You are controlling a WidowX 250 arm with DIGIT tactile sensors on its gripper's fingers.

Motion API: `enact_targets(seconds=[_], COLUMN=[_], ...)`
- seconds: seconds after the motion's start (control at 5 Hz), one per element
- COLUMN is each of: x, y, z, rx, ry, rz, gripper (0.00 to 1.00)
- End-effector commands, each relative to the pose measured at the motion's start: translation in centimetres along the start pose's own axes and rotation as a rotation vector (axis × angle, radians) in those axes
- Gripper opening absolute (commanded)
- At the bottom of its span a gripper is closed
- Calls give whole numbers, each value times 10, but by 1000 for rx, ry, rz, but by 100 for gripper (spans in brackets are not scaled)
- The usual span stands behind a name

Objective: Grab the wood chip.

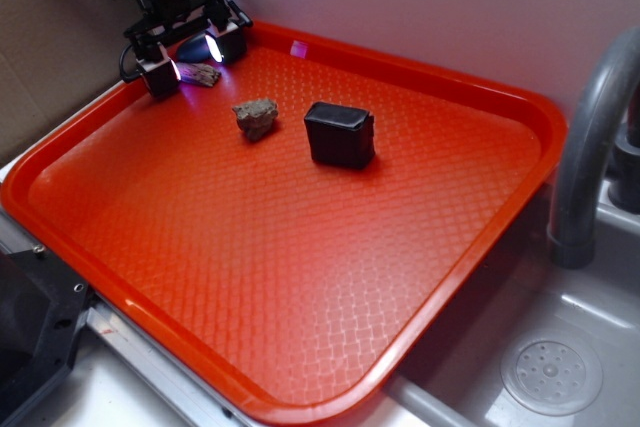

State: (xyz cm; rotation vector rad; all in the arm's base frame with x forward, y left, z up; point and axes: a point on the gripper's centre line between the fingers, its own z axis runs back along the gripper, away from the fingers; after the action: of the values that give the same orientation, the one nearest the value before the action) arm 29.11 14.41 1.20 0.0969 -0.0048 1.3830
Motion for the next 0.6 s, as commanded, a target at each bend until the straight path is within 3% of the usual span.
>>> enact_targets(seconds=[0.0,0.2,0.4], x=[-1,-4,-8], y=[40,40,40], z=[-14,-13,-12], rx=[48,52,57], ry=[30,7,-8], rz=[14,-6,-38], gripper=[19,0,0])
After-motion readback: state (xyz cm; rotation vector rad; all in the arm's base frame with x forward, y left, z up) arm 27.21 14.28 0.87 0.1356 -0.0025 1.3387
